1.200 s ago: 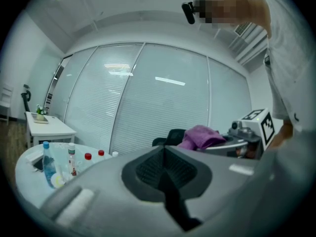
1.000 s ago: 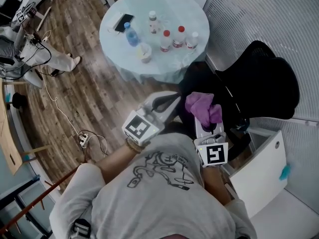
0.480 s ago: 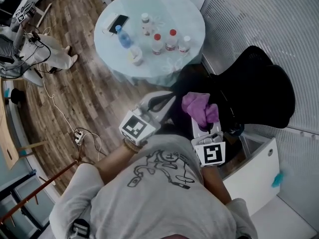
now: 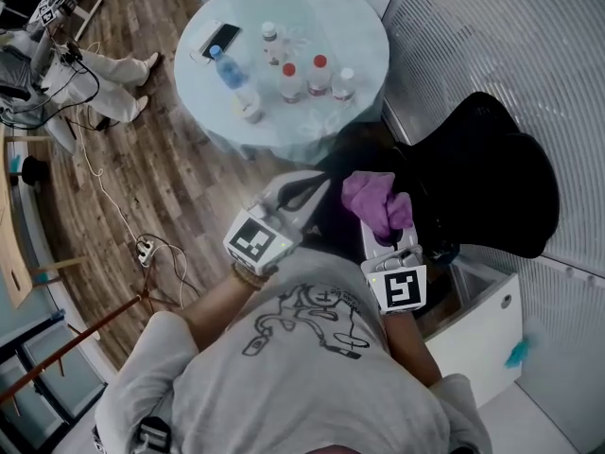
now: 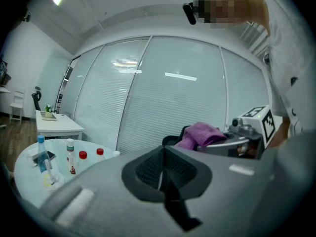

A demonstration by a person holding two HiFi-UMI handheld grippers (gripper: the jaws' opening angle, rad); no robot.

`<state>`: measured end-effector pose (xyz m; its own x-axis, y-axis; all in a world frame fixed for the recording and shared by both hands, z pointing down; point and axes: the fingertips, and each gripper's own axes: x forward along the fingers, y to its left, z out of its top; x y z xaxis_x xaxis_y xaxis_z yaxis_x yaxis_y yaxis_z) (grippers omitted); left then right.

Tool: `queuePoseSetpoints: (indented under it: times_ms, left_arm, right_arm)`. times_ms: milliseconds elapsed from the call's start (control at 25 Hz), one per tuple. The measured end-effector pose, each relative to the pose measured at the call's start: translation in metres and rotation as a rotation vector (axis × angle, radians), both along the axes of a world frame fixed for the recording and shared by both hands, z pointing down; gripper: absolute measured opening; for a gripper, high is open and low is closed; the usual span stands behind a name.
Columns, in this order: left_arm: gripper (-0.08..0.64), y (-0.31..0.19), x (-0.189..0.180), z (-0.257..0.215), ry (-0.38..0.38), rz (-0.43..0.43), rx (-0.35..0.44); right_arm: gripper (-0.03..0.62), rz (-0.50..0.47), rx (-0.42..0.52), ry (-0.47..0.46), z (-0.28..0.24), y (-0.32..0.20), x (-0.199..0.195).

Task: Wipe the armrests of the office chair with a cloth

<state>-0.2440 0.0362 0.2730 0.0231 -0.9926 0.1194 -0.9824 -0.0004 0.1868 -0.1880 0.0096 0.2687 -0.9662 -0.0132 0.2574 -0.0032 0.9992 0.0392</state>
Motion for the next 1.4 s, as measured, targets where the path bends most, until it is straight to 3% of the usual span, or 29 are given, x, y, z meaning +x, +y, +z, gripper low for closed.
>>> queuePoseSetpoints:
  times_ms: [600,1200,1400]
  left_arm:
    - [0.0,-0.019,-0.035,0.023,0.015,0.026,-0.041]
    - [0.0,-0.025,-0.068,0.102,0.073,0.065,-0.139]
    - [0.0,-0.026,-0.071,0.13,0.089,0.073,-0.141]
  right_arm:
    - [0.035,0.016,-0.005,0.05,0.028,-0.017,-0.04]
    - [0.035,-0.002,-0.042,0.178,0.113,-0.013,-0.08]
    - [0.035,-0.015,0.008,0.192,0.14,-0.011,-0.084]
